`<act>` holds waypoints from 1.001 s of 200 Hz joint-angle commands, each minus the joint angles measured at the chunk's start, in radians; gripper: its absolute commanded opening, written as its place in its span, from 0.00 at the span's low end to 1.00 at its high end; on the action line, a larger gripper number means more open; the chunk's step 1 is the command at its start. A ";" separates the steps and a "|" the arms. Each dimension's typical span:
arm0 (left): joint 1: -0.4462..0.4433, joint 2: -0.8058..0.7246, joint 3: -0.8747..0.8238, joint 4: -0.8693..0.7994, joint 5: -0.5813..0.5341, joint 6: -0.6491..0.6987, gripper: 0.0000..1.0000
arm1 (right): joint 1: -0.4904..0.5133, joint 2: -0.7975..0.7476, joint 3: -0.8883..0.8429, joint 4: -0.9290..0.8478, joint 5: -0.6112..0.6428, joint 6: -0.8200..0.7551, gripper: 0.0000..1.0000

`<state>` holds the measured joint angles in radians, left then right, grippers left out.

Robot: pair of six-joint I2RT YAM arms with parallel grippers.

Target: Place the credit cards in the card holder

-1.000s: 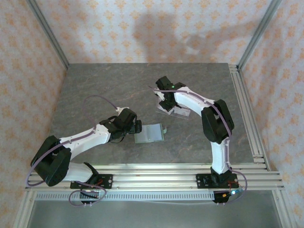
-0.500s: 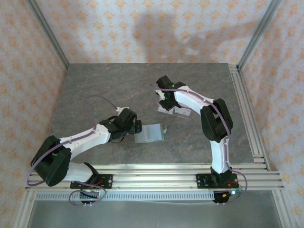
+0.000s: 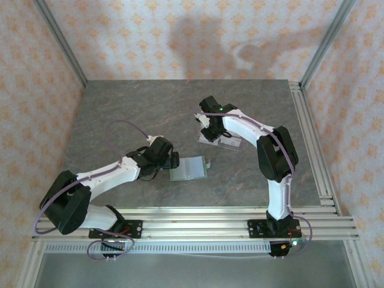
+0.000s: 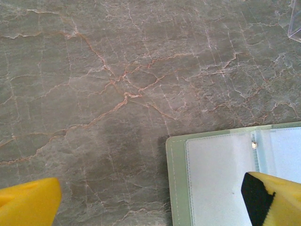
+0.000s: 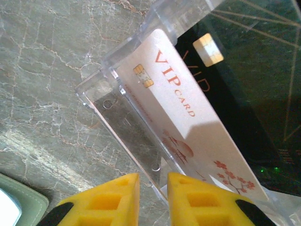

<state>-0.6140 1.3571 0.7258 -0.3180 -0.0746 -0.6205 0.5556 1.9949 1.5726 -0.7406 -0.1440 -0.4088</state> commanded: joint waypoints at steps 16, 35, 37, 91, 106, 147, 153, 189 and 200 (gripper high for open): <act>0.008 0.006 0.021 0.017 0.001 0.005 1.00 | 0.002 -0.003 -0.003 -0.048 -0.022 -0.035 0.22; 0.008 0.006 0.019 0.017 0.000 0.005 1.00 | 0.003 0.008 0.000 -0.048 -0.005 -0.038 0.22; 0.008 0.005 0.019 0.016 0.001 0.004 1.00 | 0.004 0.007 0.000 -0.048 -0.004 -0.038 0.22; 0.008 0.005 0.017 0.017 0.001 0.002 1.00 | 0.003 0.024 0.026 -0.053 0.019 -0.061 0.21; 0.008 0.004 0.019 0.017 0.001 0.002 1.00 | 0.003 0.030 0.027 -0.052 0.012 -0.085 0.20; 0.008 0.004 0.025 0.006 0.002 0.007 1.00 | 0.005 0.038 0.030 -0.031 -0.001 -0.114 0.16; 0.008 0.004 0.025 0.005 0.000 0.010 1.00 | 0.005 0.038 0.030 -0.028 -0.004 -0.117 0.15; 0.008 -0.002 0.029 -0.001 -0.004 0.013 1.00 | 0.006 0.042 0.044 -0.032 -0.029 -0.123 0.07; 0.008 0.000 0.029 -0.001 -0.003 0.013 1.00 | 0.006 0.046 0.054 -0.042 -0.036 -0.127 0.05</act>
<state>-0.6140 1.3624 0.7269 -0.3180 -0.0650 -0.6201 0.5556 2.0102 1.5909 -0.7483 -0.1574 -0.5198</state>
